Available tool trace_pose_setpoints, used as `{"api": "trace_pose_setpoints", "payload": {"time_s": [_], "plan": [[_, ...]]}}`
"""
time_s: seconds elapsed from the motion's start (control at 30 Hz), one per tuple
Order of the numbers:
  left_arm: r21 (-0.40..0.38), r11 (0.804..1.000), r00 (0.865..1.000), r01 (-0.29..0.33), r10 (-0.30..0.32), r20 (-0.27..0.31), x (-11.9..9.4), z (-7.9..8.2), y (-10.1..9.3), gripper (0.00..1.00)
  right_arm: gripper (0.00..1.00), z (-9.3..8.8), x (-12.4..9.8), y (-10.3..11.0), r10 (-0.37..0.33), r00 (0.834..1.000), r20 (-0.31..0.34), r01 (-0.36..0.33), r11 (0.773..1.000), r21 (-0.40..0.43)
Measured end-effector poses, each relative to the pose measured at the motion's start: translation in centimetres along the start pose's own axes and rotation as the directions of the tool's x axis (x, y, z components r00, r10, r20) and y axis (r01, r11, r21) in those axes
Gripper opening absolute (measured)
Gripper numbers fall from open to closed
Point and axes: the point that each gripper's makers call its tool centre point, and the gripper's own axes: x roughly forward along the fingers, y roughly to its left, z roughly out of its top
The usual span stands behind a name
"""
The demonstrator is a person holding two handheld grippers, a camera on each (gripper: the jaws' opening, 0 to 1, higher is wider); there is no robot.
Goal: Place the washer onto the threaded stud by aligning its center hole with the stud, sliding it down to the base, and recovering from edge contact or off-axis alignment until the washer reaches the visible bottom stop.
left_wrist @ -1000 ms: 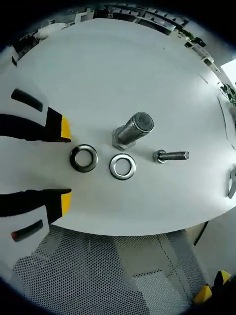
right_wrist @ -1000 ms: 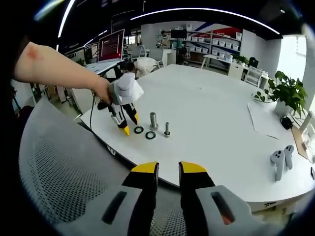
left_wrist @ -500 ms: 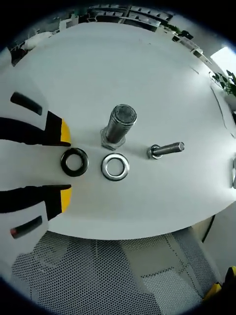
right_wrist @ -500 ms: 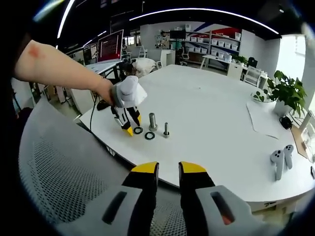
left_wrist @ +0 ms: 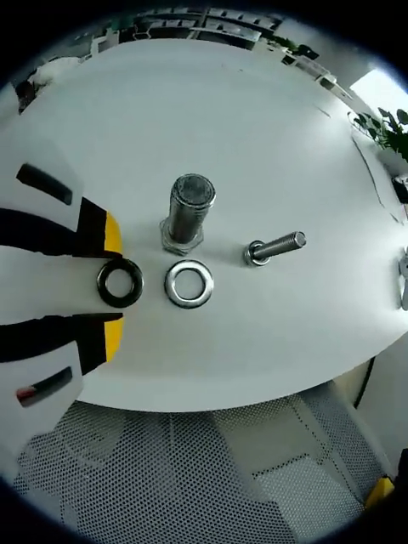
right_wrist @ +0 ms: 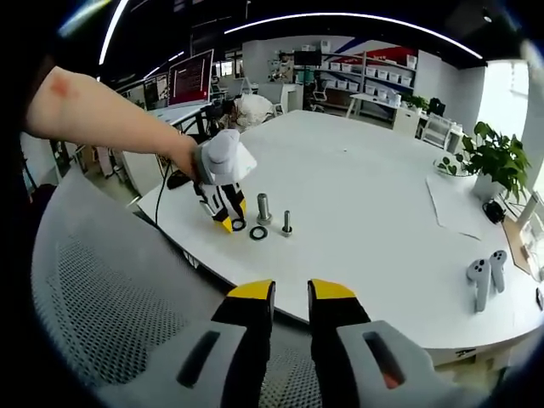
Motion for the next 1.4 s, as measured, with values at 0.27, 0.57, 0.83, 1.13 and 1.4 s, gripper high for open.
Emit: {"api": "trace_pose_setpoints", "payload": {"time_s": [0.27, 0.57, 0.83, 1.13, 1.4], "plan": [[0.029, 1.0, 0.999, 0.006, -0.004, -0.047, 0.1, 0.0, -0.1, 0.21, 0.18, 0.1, 0.0, -0.1, -0.004, 1.0, 0.003, 0.004, 1.0, 0.0], [-0.009, 1.0, 0.999, -0.011, 0.01, -0.047, -0.1, -0.1, -0.1, 0.2, 0.17, 0.1, 0.0, -0.2, -0.009, 1.0, 0.005, 0.009, 1.0, 0.002], [-0.054, 0.997, 0.998, -0.054, 0.055, 0.013, -0.2, -0.1, 0.2, 0.18, 0.17, 0.1, 0.0, -0.2, -0.012, 1.0, 0.008, 0.012, 1.0, 0.002], [-0.096, 0.993, 0.996, -0.071, 0.075, 0.042, -1.2, -0.2, 0.2, 0.18, 0.17, 0.1, 0.0, -0.2, -0.01, 1.0, 0.006, 0.01, 1.0, 0.001], [-0.109, 0.991, 0.993, -0.076, 0.085, 0.077, -2.9, 0.5, 0.1, 0.18, 0.17, 0.1, -0.1, -0.1, -0.01, 1.0, 0.007, 0.01, 1.0, 0.001]]}}
